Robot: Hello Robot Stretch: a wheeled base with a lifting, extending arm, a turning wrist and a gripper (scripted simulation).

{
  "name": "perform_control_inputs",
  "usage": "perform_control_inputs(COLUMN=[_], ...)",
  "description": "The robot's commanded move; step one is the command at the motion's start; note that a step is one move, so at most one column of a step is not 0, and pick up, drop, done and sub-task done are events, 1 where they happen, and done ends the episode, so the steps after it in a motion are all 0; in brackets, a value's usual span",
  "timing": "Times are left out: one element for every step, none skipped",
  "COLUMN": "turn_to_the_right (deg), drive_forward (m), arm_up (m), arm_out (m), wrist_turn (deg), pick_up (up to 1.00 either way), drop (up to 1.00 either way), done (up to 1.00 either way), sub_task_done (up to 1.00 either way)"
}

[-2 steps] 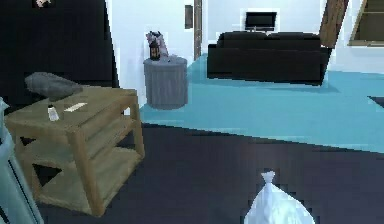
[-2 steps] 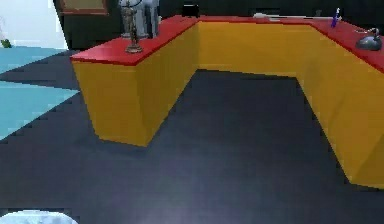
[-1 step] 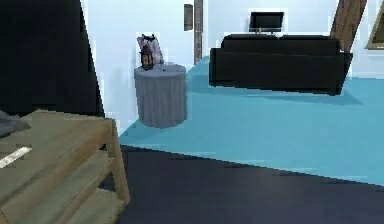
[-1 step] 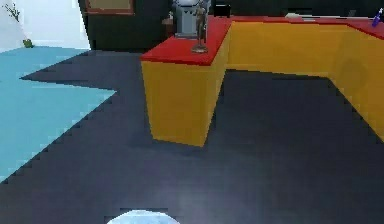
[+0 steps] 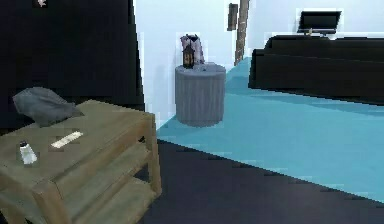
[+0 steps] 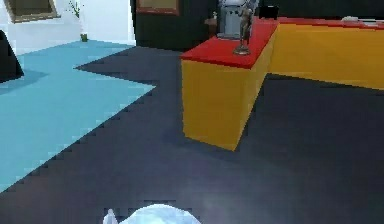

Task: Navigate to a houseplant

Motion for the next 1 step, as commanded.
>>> perform_control_inputs(turn_to_the_right=[0.0], drive_forward=[0.65], arm_up=[0.00], arm_out=[0.00], wrist_turn=[0.0], pick_up=[0.00], drop=[0.00], done=[0.00], sub_task_done=[0.00])
